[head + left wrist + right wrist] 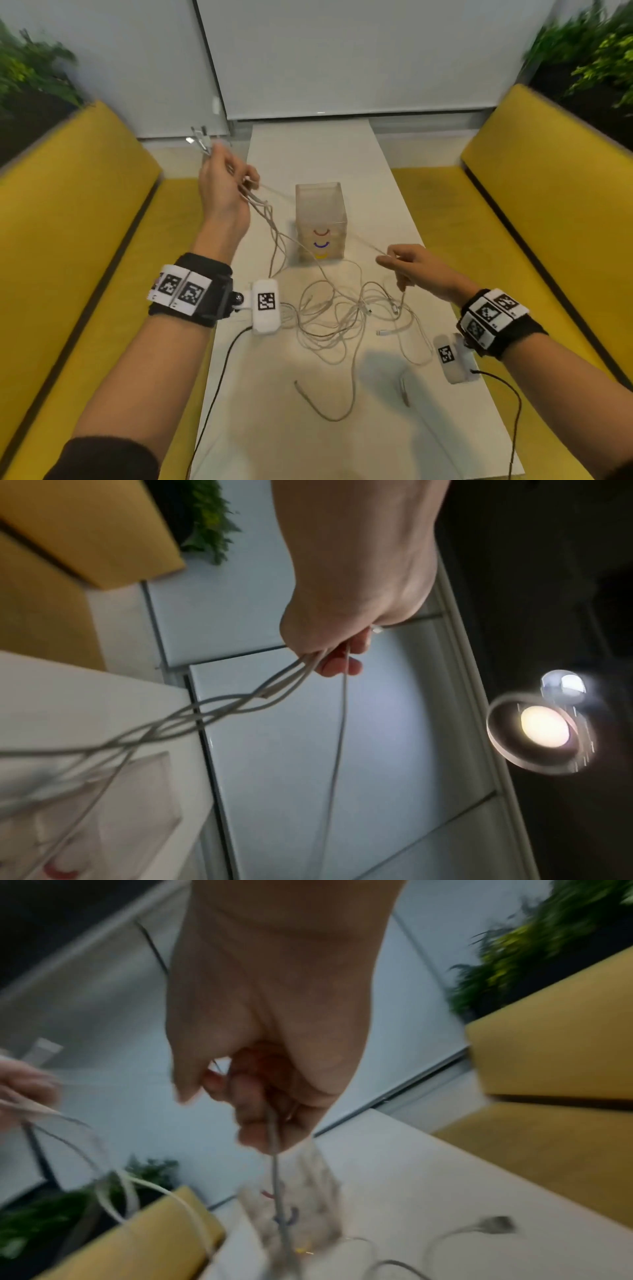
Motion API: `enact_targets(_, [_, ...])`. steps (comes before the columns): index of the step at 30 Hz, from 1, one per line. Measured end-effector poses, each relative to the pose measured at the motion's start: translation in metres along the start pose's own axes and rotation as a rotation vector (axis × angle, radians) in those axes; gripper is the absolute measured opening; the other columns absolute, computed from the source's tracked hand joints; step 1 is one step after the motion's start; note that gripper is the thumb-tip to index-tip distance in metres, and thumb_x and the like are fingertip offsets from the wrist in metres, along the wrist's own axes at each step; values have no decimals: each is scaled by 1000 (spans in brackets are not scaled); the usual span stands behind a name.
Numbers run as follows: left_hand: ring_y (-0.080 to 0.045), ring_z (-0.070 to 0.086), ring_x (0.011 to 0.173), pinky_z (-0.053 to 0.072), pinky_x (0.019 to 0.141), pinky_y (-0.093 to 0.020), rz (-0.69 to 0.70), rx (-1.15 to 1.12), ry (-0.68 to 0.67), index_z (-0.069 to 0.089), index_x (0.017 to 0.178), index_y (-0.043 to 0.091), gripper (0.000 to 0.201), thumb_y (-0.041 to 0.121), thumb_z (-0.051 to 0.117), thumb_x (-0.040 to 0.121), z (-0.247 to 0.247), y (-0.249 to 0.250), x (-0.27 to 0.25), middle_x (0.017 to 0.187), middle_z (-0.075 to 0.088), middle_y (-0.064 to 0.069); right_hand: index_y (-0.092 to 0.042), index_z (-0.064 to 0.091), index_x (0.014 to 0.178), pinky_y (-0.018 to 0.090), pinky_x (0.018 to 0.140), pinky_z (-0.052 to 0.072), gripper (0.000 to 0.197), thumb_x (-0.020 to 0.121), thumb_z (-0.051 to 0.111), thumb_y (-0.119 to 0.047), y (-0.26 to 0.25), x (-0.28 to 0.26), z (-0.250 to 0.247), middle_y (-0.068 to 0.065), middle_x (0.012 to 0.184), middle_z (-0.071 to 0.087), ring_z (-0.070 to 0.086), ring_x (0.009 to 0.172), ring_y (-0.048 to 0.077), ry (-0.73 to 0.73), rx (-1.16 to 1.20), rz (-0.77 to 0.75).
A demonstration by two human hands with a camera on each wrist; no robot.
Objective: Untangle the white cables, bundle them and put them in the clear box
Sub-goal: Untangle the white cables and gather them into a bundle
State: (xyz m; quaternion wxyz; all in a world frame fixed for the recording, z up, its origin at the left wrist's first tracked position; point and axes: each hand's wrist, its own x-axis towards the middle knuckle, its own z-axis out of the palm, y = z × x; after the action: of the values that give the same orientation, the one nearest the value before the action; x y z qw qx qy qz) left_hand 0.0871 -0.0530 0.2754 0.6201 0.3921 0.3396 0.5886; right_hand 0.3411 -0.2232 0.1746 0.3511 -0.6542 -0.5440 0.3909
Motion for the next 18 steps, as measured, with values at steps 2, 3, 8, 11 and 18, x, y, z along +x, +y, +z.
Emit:
enact_targets(2, [-16,44,48,41,55,-27,46,-69,6,43,76,17,35,31,36,107,-1,11,2,57,33,1,-14,46,69,52,76,55,41,95,61,-41,16,0,-2,0,55,44,45,52,15,45,13,45])
enact_targets(3, [-16,40,47,41,54,-28,68,-75,6,42,77,17,34,32,36,107,0,13,2,58,32,1,-14,45,70,52,79,57,42,95,60,-44,21,2,-2,0,57,44,44,52,14,88,12,55])
enact_targets(8, [-14,24,46,44,57,-30,130,-197,-20,39,76,19,36,35,34,107,0,24,2,57,25,2,-17,41,71,35,56,42,36,93,64,-33,32,6,-15,-1,63,41,38,58,13,337,-133,6])
enact_targets(11, [-13,15,49,22,43,-25,127,-245,10,35,74,19,38,38,34,107,-5,34,8,60,20,1,-15,46,71,30,55,33,33,92,67,-28,40,2,-25,1,61,45,38,56,13,449,-200,-20])
enact_targets(18, [-13,16,48,18,43,-26,197,-86,37,37,82,17,33,40,37,106,-5,24,6,59,22,1,-11,39,62,22,50,52,55,86,65,-53,41,0,-18,-1,55,27,32,48,12,515,179,76])
